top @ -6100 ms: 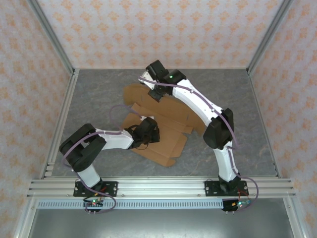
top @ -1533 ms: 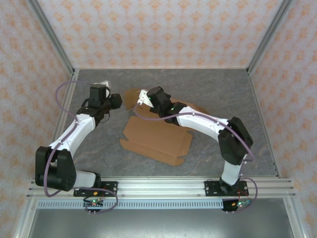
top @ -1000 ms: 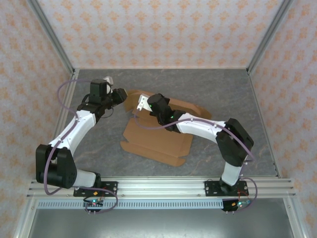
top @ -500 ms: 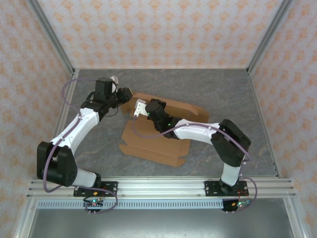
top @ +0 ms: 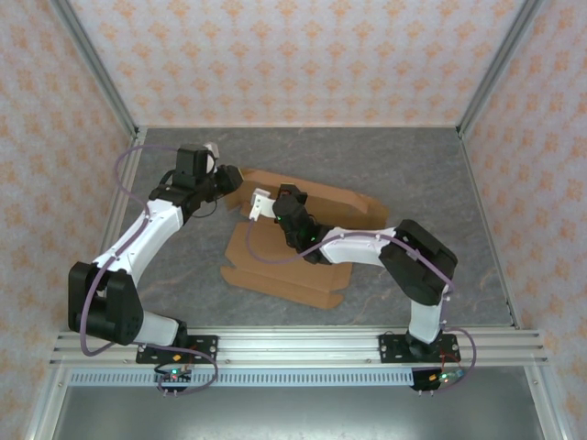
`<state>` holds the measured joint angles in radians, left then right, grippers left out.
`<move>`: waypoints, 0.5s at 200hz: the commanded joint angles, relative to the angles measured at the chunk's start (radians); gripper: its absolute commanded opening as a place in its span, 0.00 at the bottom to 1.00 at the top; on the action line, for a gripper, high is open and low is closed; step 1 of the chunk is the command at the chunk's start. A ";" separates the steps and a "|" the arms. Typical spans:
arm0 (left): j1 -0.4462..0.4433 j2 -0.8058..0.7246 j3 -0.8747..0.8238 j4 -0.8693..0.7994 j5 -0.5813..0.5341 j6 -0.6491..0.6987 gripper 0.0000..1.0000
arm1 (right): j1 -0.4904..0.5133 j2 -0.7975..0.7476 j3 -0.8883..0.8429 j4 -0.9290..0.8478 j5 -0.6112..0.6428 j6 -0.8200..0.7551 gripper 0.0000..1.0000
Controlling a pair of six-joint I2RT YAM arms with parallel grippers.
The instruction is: Fold the paper box
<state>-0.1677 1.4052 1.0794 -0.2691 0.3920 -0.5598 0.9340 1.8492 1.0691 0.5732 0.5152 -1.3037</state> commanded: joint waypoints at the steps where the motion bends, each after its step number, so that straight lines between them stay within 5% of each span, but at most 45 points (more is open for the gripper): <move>1: 0.006 -0.038 0.017 -0.049 -0.028 0.057 0.28 | 0.014 0.035 -0.024 0.020 0.024 -0.027 0.00; 49: 0.007 -0.075 -0.003 -0.064 -0.088 0.081 0.28 | 0.014 0.023 -0.035 0.060 0.015 -0.060 0.00; 100: -0.007 -0.003 0.024 0.010 -0.033 0.057 0.24 | 0.014 0.023 -0.049 0.097 0.002 -0.081 0.00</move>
<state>-0.1684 1.3617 1.0790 -0.2993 0.3542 -0.5106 0.9401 1.8572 1.0458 0.6525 0.5266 -1.3762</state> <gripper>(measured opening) 0.253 0.050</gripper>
